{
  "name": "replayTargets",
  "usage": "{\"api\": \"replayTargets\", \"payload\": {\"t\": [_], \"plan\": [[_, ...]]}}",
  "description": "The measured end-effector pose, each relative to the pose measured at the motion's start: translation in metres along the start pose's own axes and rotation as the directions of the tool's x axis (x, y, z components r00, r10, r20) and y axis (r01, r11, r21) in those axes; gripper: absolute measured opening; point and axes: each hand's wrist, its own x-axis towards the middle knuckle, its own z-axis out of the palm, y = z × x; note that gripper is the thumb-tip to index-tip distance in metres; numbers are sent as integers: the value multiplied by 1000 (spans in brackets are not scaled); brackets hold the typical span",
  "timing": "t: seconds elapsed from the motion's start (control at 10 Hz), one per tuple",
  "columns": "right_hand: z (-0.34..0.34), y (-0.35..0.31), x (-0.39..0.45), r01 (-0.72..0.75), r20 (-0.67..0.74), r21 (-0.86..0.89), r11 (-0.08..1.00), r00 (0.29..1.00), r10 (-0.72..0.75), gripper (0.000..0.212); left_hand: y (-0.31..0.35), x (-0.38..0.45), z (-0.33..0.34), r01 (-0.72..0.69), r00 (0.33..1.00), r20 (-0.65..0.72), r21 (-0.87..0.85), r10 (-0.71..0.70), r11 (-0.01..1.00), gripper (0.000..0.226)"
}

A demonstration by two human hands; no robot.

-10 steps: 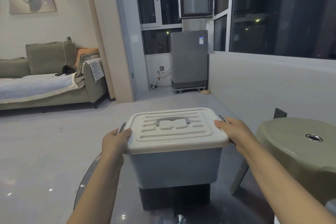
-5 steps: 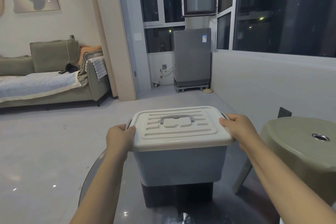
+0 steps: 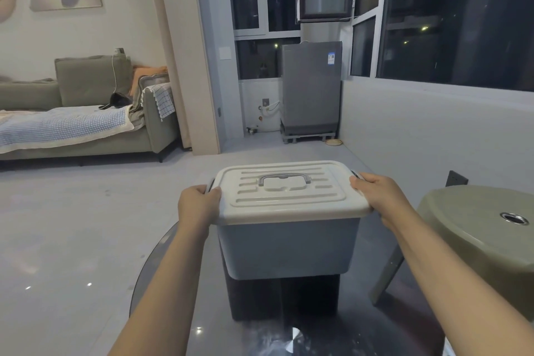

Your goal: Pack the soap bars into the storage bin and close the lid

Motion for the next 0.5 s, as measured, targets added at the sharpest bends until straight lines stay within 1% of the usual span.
{"api": "replayTargets", "payload": {"t": [0.1,0.2,0.3,0.4,0.5], "plan": [[2,-1,3,-11,6,21,1000,1000,11,14,2,4,1,30,999,19,-28,-30,999,13],[5,-1,7,-10,7,41,999,1000,10,20,1,11,3,39,999,37,-62,-37,997,9],[4,-2,7,-14,31,36,999,999,13,17,1,16,3,55,997,47,-38,-53,998,11],[2,-1,7,-20,80,23,1000,997,18,16,4,16,4,20,999,34,74,-23,997,14],[-3,-2,8,-52,-17,-14,999,998,52,26,14,7,2,-28,999,-32,247,38,969,27]]}}
